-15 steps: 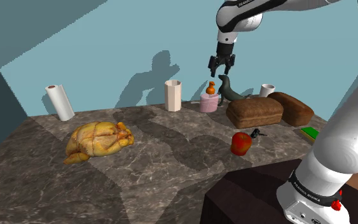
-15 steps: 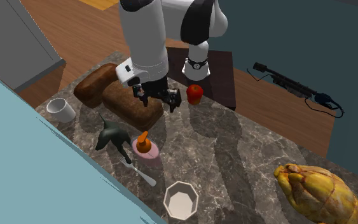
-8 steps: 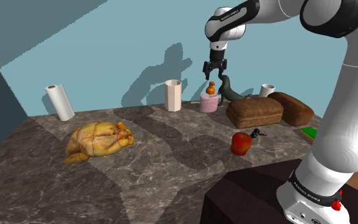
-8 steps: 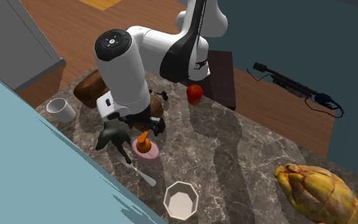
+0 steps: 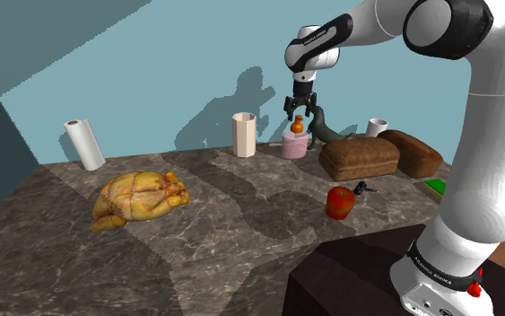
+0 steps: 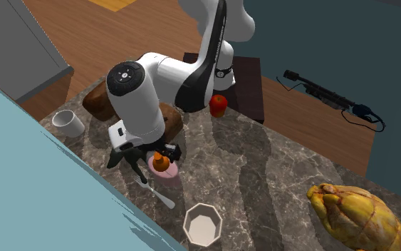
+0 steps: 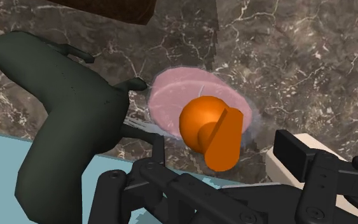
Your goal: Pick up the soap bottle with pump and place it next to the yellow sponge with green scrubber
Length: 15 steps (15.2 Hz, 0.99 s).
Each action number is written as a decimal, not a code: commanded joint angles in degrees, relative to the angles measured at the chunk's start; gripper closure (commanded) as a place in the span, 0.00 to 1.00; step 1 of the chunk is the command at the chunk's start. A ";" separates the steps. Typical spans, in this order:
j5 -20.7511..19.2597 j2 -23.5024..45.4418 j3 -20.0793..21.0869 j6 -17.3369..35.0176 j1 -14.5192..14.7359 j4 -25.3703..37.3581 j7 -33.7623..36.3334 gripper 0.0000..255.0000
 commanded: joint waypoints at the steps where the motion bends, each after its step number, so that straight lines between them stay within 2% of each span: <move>1: 0.12 0.35 0.01 1.26 -0.06 -0.91 -0.15 0.00; 8: 0.12 0.35 0.01 1.25 -0.06 -0.90 -0.14 0.00; 9: 0.12 0.35 0.01 1.25 -0.06 -0.90 -0.14 1.00; 15: 0.12 0.35 0.01 1.26 -0.06 -0.92 -0.15 1.00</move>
